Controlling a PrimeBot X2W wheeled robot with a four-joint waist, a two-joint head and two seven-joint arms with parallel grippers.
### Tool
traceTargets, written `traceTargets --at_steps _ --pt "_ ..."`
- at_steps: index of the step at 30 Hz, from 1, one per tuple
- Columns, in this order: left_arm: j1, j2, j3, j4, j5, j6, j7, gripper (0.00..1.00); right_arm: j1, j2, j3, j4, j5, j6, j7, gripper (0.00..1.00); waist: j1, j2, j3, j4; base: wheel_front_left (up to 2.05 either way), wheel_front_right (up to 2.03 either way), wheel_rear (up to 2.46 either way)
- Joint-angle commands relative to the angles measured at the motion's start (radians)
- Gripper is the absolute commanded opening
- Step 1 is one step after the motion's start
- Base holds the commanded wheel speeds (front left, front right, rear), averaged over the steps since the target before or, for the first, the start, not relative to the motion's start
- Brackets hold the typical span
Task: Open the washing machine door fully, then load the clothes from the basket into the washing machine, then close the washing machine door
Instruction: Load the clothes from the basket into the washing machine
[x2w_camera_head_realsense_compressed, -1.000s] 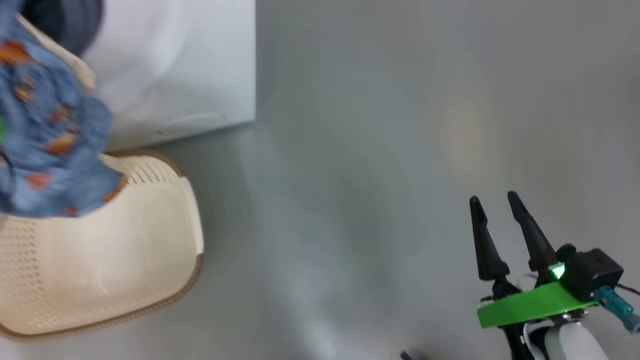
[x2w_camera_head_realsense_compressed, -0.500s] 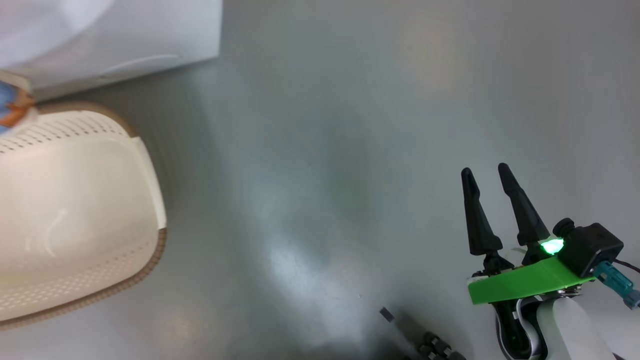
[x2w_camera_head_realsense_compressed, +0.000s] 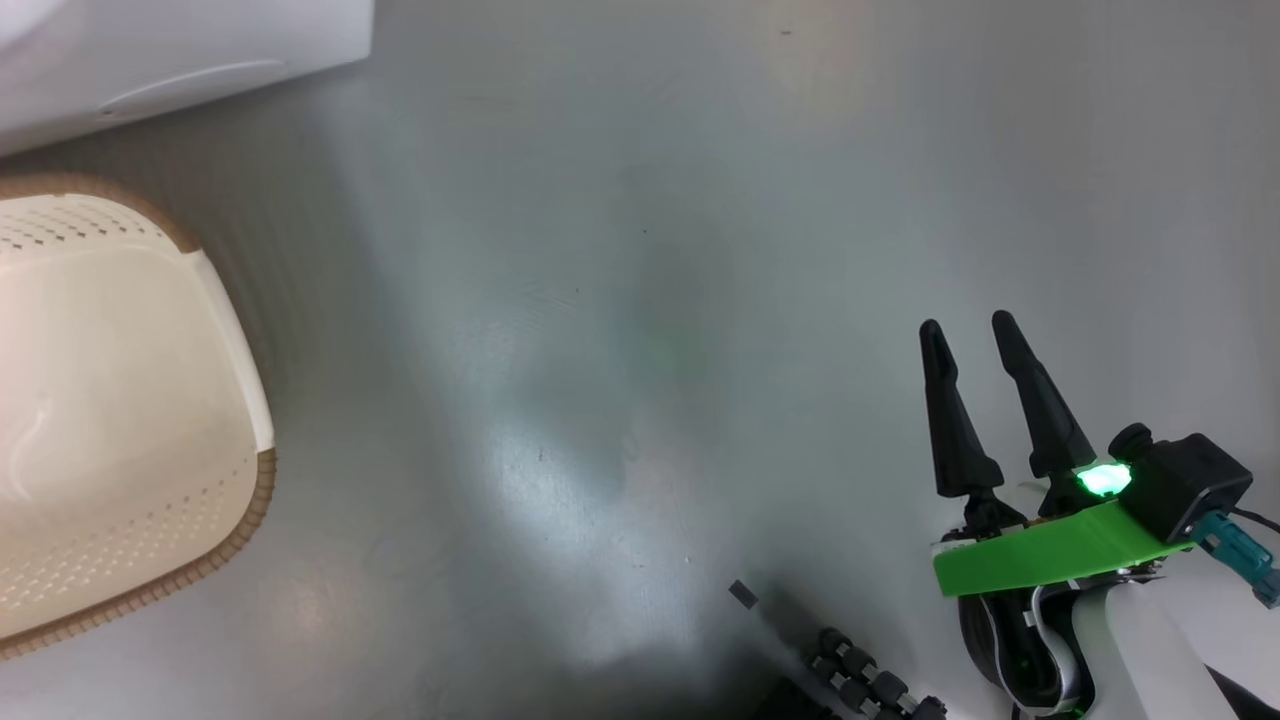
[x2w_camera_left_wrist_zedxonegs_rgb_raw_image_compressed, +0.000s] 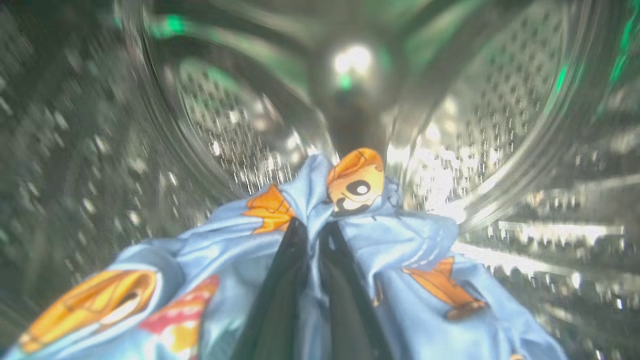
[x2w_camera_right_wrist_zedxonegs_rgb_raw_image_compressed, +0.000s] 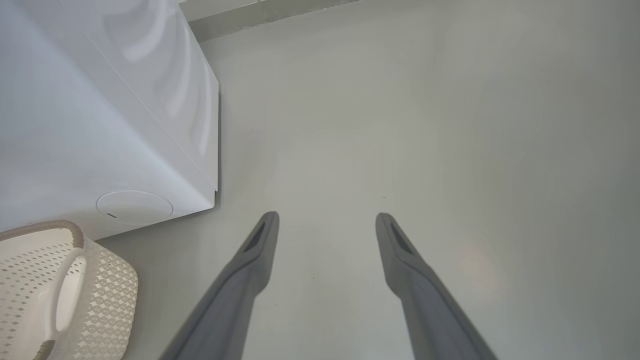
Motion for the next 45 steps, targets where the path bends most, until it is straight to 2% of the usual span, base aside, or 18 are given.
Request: traceTargets --at_steps 1,2,17,25,32,37,41,45 --pt "-0.016 0.04 0.006 0.004 -0.005 0.007 0.025 0.55 0.007 -0.011 0.018 -0.018 0.015 0.004 -0.012 1.0 0.0 0.0 0.001 0.006 0.0 0.0 0.0" --pt "-0.019 0.039 -0.002 0.016 -0.001 0.009 0.034 1.0 0.006 -0.011 0.018 -0.017 0.015 0.004 -0.012 1.0 0.0 0.0 0.001 0.008 0.0 0.0 0.0" --pt "-0.013 0.0 -0.054 0.103 -0.003 -0.012 0.054 1.0 0.003 -0.011 -0.01 -0.013 -0.005 0.004 -0.012 1.0 0.0 0.0 -0.042 0.054 0.0 0.0 0.0" --pt "0.052 -0.027 -0.058 0.131 -0.031 -0.03 0.036 1.0 -0.01 -0.011 -0.036 -0.007 -0.033 0.004 -0.012 1.0 0.0 0.0 -0.093 0.095 0.0 0.0 0.0" --pt "0.172 -0.054 -0.062 0.145 -0.046 -0.041 -0.024 1.0 -0.007 -0.011 -0.071 0.006 -0.074 0.004 -0.012 1.0 0.0 0.0 -0.168 0.134 0.0 0.0 0.0" --pt "0.291 -0.093 -0.065 0.134 -0.063 -0.042 -0.07 1.0 0.007 -0.011 -0.096 0.018 -0.108 0.004 -0.012 1.0 0.0 0.0 -0.236 0.158 0.0 0.0 0.0" --pt "0.399 -0.156 -0.07 0.11 -0.082 -0.039 -0.101 1.0 0.027 -0.011 -0.137 0.022 -0.136 0.004 -0.012 1.0 0.0 0.0 -0.298 0.187 0.0 0.0 0.0" --pt "0.529 -0.215 -0.081 0.063 -0.087 -0.017 -0.123 1.0 0.053 -0.011 -0.164 0.029 -0.169 0.004 -0.012 1.0 0.0 0.0 -0.37 0.208 0.0 0.0 0.0"
